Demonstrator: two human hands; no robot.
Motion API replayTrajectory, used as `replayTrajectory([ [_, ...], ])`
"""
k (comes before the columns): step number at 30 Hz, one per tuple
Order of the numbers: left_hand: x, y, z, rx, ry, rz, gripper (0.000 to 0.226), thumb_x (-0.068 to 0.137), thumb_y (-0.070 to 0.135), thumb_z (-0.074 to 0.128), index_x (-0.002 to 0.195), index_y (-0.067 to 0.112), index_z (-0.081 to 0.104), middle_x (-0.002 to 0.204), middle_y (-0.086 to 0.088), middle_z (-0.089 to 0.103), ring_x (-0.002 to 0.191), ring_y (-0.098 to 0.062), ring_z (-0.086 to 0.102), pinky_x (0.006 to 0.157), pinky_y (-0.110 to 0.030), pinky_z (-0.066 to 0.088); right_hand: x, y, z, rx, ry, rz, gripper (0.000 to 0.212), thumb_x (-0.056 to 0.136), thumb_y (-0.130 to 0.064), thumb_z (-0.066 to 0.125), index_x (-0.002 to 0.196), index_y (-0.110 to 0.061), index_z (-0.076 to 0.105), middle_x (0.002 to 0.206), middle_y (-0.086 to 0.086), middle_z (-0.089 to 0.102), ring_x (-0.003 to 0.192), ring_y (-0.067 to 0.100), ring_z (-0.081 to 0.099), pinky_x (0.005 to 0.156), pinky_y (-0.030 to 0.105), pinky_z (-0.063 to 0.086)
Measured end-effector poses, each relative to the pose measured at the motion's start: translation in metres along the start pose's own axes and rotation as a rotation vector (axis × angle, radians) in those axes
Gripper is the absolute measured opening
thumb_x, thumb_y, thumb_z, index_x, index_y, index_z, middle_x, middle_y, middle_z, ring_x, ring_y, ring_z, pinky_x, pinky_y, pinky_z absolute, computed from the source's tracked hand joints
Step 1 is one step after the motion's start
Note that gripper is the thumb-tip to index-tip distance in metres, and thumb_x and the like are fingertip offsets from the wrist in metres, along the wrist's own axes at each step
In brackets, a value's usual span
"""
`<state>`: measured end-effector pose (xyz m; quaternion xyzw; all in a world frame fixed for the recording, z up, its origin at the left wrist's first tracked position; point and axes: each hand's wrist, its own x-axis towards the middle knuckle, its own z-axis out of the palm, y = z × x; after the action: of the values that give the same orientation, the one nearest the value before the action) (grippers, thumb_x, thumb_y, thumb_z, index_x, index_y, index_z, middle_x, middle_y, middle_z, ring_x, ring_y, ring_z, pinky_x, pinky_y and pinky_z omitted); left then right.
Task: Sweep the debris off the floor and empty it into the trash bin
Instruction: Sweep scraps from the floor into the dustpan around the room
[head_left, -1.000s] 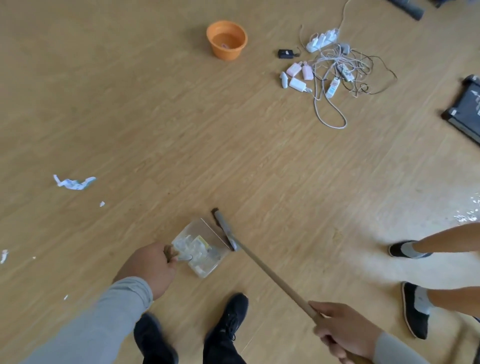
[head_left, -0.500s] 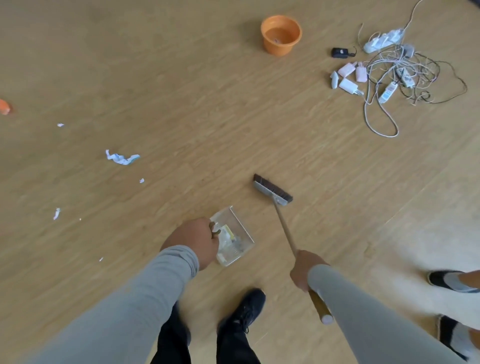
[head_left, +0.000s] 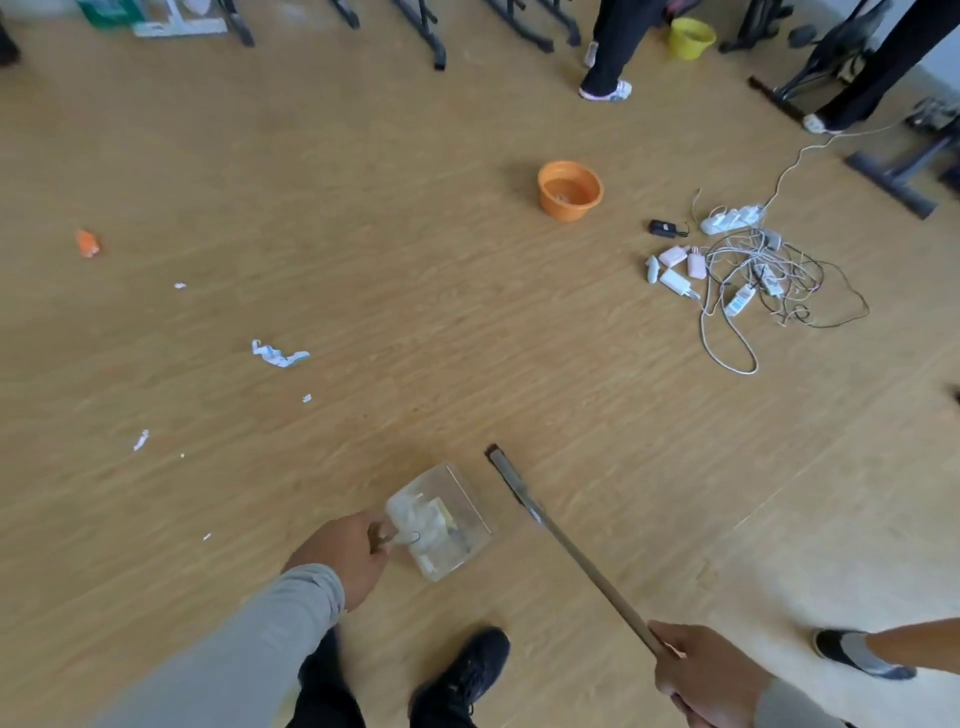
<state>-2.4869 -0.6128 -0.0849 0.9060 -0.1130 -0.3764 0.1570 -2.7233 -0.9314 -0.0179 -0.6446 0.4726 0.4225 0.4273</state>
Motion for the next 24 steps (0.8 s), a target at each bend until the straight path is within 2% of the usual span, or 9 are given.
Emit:
replayTrajectory([
  [4,-0.045,-0.048,-0.024,-0.072,0.041,-0.093,0.013,0.091,0.035,0.057,0.104,0.035,0.058,0.097,0.01,0.066,0.085,-0.012,0.064,0.081,-0.029,0.055,0.016,-0.038,0.02,-0.112,0.034,-0.025,0.029,0.087,0.0,0.047,0.113,0.006,0.057,0.059,0.009,0.043,0.037,0.019,0.04,0.039,0.021,0.034],
  [7,-0.073,-0.095,-0.038,-0.144,0.081,-0.157,0.011,0.088,0.035,0.059,0.097,0.04,0.057,0.097,0.014,0.066,0.087,-0.01,0.065,0.086,-0.028,0.053,0.025,-0.068,0.051,-0.177,-0.02,-0.02,0.01,0.088,-0.006,0.047,0.092,-0.002,0.056,0.06,0.009,0.045,0.041,0.019,0.044,0.044,0.025,0.037],
  [10,-0.098,-0.148,-0.05,-0.171,0.123,-0.189,0.01,0.087,0.037,0.06,0.097,0.039,0.058,0.097,0.016,0.065,0.087,-0.008,0.064,0.083,-0.024,0.05,0.022,-0.083,0.081,-0.184,-0.039,-0.004,0.02,0.09,-0.009,0.048,0.1,0.0,0.063,0.056,0.01,0.051,0.042,0.021,0.045,0.044,0.027,0.041],
  [14,-0.124,-0.216,-0.071,-0.159,0.152,-0.193,0.02,0.092,0.037,0.06,0.111,0.031,0.062,0.099,0.014,0.064,0.088,-0.009,0.06,0.079,-0.021,0.044,-0.011,-0.085,0.128,-0.072,-0.009,0.026,0.017,0.086,-0.004,0.053,0.097,0.0,0.065,0.055,0.013,0.052,0.041,0.022,0.042,0.039,0.023,0.036],
  [18,-0.137,-0.279,-0.097,-0.131,0.165,-0.174,0.027,0.093,0.038,0.059,0.118,0.028,0.063,0.097,0.013,0.062,0.087,-0.011,0.059,0.078,-0.022,0.043,-0.036,-0.101,0.182,0.052,0.067,0.029,0.009,0.087,-0.002,0.055,0.082,-0.001,0.062,0.055,0.015,0.051,0.039,0.021,0.039,0.04,0.023,0.034],
  [21,-0.135,-0.312,-0.113,-0.111,0.169,-0.179,0.026,0.092,0.037,0.06,0.117,0.027,0.063,0.097,0.011,0.061,0.087,-0.012,0.057,0.079,-0.023,0.044,-0.038,-0.12,0.204,0.174,0.133,0.082,0.021,0.093,-0.007,0.054,0.075,0.001,0.059,0.051,0.014,0.049,0.034,0.021,0.037,0.038,0.023,0.035],
  [24,-0.127,-0.325,-0.124,-0.115,0.171,-0.188,0.024,0.093,0.038,0.059,0.114,0.028,0.064,0.095,0.01,0.064,0.082,-0.013,0.059,0.076,-0.025,0.046,-0.032,-0.142,0.208,0.292,0.203,0.077,0.02,0.091,-0.011,0.053,0.075,0.001,0.059,0.054,0.014,0.052,0.037,0.022,0.039,0.039,0.023,0.038],
])
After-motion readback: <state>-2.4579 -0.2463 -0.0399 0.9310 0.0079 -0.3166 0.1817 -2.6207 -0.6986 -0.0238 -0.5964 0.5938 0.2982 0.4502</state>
